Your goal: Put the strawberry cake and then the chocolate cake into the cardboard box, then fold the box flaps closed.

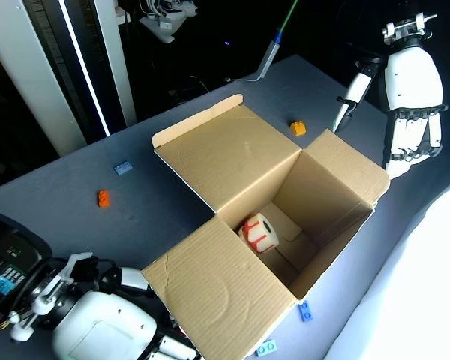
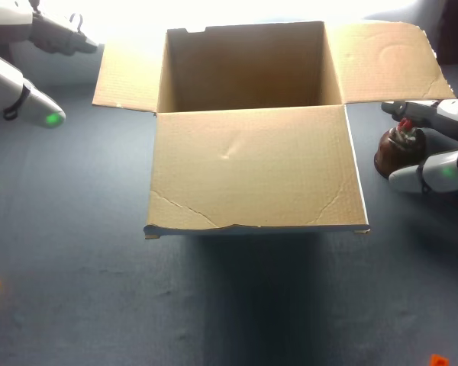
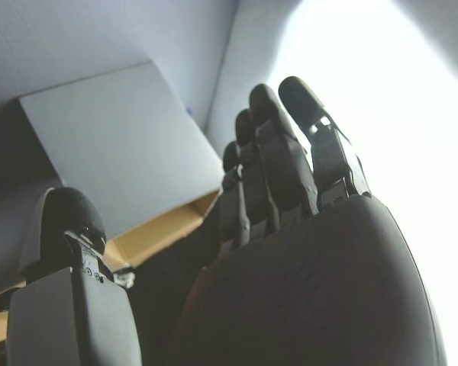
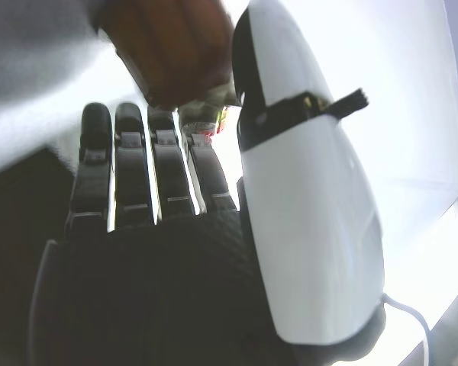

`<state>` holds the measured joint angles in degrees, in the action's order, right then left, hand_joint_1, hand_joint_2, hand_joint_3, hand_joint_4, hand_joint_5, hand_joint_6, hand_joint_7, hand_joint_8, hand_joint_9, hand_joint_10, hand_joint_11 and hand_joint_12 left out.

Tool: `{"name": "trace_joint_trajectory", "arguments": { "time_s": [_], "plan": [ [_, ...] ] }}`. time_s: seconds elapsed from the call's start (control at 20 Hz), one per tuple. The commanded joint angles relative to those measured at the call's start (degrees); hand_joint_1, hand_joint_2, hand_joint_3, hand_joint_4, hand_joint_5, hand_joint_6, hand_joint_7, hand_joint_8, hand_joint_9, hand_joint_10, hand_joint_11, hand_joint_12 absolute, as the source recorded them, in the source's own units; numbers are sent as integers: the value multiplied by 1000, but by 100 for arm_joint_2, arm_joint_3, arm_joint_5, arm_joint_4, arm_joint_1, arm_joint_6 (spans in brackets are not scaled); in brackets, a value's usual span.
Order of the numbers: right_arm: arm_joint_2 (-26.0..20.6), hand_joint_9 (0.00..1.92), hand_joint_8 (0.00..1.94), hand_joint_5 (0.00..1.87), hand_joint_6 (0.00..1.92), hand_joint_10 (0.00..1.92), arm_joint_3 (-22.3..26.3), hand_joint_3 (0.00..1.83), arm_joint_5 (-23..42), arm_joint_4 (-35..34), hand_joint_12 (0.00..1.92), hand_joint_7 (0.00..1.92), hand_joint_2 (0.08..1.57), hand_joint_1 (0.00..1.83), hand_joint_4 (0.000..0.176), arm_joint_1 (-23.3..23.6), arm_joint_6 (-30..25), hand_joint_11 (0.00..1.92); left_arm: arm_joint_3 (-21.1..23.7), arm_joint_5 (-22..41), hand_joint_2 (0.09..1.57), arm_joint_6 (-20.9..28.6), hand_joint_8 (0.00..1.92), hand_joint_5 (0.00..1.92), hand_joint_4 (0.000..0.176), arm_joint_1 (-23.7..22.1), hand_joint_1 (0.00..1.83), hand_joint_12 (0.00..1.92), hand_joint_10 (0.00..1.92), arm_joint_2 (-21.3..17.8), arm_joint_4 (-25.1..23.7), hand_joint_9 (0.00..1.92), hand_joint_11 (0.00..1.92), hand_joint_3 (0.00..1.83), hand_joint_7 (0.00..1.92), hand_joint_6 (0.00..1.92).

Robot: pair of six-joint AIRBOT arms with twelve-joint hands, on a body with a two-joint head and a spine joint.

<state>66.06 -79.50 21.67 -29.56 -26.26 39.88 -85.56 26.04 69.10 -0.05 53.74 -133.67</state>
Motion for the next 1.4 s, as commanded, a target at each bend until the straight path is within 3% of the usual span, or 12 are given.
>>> {"name": "trace_joint_trajectory", "arguments": {
  "time_s": [0.0,0.2,0.3,0.5,0.6,0.7,0.9,1.0,1.05,1.1,1.2,1.35],
  "plan": [
    [-74,164,3,107,5,11,-31,0,604,17,344,162,1062,1009,0,26,-18,0,15,-312,1060,-2,3,279,29,-47,440,1048,4,-89,28,467,44,12,407,10],
    [-77,169,3,114,6,8,-33,0,613,43,467,142,1053,1010,0,-23,42,0,38,-175,1112,3,0,291,28,13,217,1002,1,-105,-7,472,75,13,427,4],
    [-80,169,4,117,7,8,-62,0,666,79,465,142,1052,1012,0,-43,44,0,25,57,1116,341,0,291,28,156,203,996,1,-117,111,472,77,11,426,3],
    [-81,151,12,133,12,10,-94,11,689,80,401,153,1086,987,0,-48,44,0,-24,128,1133,1414,1,330,6,362,165,984,1,-121,4,476,95,8,437,10],
    [-83,158,9,128,7,12,-110,11,688,80,379,164,1095,988,0,-59,44,0,-8,136,1128,1680,0,325,19,395,183,979,0,-136,8,473,92,4,429,5],
    [-83,186,12,169,16,19,-116,1,688,93,458,216,1077,1044,0,-77,44,0,3,83,1125,1687,0,324,21,479,209,981,2,-157,479,477,98,1,424,4],
    [-83,445,71,508,113,142,-139,0,699,125,958,594,1080,1058,0,-113,44,0,79,138,1120,1977,3,331,30,616,242,981,5,-213,728,486,117,0,428,4],
    [-83,537,348,751,284,760,-144,6,715,125,1438,804,1103,1151,0,-115,44,25,104,224,1122,1977,0,323,30,700,247,982,0,-245,915,472,113,0,412,1],
    [-83,538,1073,781,1016,1016,-145,0,730,125,1608,853,1199,1175,0,-118,44,56,122,239,1121,1977,1,318,31,782,246,983,1,-274,1101,472,114,0,413,0],
    [-82,552,1317,800,1140,1237,-145,0,739,126,1732,822,1206,1176,0,-124,44,112,131,242,1120,1977,1,321,33,856,256,987,1,-299,1286,471,112,0,413,1],
    [-81,614,1328,831,1080,1570,-144,1,748,131,1860,846,1207,1308,0,-137,44,146,149,236,1114,1977,4,326,29,940,269,994,3,-353,1470,477,118,0,422,3],
    [-83,620,1351,827,1118,1621,-144,2,761,141,1896,815,1217,1330,0,-139,44,149,129,247,1112,1977,6,332,20,940,278,997,5,-393,1677,485,106,0,436,4]
  ]
}}
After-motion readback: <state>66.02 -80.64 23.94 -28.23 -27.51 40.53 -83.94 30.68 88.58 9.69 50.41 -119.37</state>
